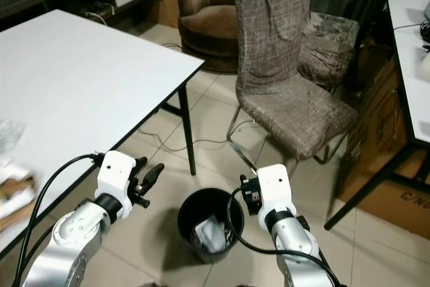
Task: Picking trash to rubbish bin
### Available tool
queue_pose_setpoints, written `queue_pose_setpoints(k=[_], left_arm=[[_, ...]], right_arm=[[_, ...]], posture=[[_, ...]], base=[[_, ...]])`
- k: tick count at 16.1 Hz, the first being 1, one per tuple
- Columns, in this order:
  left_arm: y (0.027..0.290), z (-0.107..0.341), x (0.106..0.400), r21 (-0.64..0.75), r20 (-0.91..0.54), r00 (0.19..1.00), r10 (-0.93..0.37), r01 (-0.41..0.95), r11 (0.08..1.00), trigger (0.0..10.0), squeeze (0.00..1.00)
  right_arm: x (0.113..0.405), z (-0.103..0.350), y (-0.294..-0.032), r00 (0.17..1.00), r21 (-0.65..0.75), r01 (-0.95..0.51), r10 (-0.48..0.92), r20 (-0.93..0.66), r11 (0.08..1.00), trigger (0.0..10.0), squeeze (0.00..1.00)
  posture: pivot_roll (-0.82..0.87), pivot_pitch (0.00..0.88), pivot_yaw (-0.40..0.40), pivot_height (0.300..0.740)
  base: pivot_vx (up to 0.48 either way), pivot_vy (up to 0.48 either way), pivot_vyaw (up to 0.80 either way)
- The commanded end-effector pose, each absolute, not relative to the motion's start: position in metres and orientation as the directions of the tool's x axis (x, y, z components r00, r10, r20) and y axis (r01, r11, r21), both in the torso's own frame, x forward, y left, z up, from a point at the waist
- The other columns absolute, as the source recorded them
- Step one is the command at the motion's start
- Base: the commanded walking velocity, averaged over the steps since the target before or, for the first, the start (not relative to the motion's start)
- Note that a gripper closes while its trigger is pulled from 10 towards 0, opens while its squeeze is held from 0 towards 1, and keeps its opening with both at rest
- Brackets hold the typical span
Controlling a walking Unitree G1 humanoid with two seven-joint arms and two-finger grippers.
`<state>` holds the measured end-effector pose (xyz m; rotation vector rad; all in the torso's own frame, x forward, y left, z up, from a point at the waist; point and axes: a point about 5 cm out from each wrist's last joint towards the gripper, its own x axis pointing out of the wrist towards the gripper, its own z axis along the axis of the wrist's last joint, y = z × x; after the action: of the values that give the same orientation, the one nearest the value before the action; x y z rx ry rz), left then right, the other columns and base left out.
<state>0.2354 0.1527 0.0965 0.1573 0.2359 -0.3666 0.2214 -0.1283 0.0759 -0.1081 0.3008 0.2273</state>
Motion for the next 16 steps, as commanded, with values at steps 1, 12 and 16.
queue_pose_setpoints(k=[1,12,16], left_arm=[[0.1533,0.0953,0.2341,0.122,-0.265,0.907,-0.326,0.367,0.922,10.0,0.00],[0.1555,0.0961,0.2344,0.139,-0.269,0.906,-0.326,0.371,0.918,10.0,0.00],[0.1560,0.0958,0.2330,0.141,-0.270,0.906,-0.326,0.372,0.917,10.0,0.00]], right_arm=[[0.2215,0.0781,-0.1281,0.930,-0.076,-0.239,0.206,-0.304,0.968,10.0,0.00],[0.2224,0.0793,-0.1241,0.930,-0.090,-0.254,0.218,-0.297,0.963,10.0,0.00],[0.2235,0.0781,-0.1249,0.928,-0.111,-0.254,0.210,-0.308,0.961,10.0,0.00]], posture=[[-0.06,0.000,-0.016,0.740],[-0.05,0.000,-0.014,0.740],[-0.04,0.000,-0.019,0.740]], base=[[-0.300,0.000,0.00],[-0.301,0.000,0.00],[-0.299,0.000,0.00]])
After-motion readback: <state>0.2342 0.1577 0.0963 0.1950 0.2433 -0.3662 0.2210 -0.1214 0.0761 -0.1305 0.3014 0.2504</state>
